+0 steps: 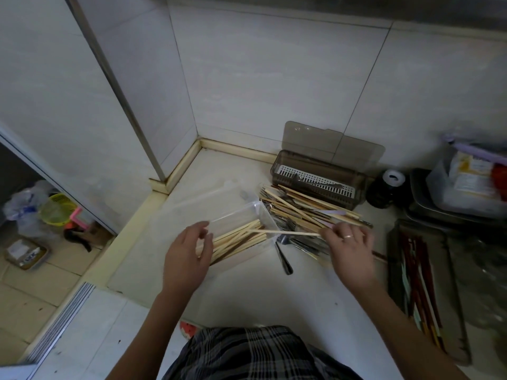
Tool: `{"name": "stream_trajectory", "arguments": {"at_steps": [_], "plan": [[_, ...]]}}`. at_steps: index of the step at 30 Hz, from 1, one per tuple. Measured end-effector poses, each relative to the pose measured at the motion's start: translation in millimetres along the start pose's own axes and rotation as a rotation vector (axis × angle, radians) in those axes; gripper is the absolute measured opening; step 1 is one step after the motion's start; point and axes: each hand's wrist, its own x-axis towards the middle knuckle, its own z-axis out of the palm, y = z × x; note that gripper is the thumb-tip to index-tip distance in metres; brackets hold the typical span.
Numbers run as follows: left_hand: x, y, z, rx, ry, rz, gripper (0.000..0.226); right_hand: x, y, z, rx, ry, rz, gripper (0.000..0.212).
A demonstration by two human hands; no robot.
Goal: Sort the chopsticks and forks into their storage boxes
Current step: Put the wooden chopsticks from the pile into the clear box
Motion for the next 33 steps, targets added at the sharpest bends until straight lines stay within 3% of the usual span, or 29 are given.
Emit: {"name": "stream_trajectory", "arguments": {"at_steps": [4,6,11,16,21,29,33], "plan": [[7,23,4,0.11,-0.105,0.286,0.043,23,-44,-3,0.121,-0.005,-0.11,0.038],[7,26,11,0.194,-0.178,0.328,0.04,29,-58,-4,0.198,0.023,-0.109,0.039],[-3,-2,9,0.301,-0.194,0.173,0.036,30,-38,0,0.206,-0.028,0.149,0.042],[-7,-40,-6,0.201,-0.267,-0.047,0.019,11,18,16,0.138,-0.281,0.462,0.044],[-5,-49,-8,0.287,-0.481,-0.124,0.026,-5,38,26,0.095,-0.52,0.474,0.035],[11,-41,-6,0.319,-0.689,-0.243,0.026,-1,36,24,-0.01,-0.554,0.498,0.028],[11,-42,-4,0.295,-0.703,-0.278,0.025,-8,33,21,0.056,-0.466,0.53,0.021]]}}
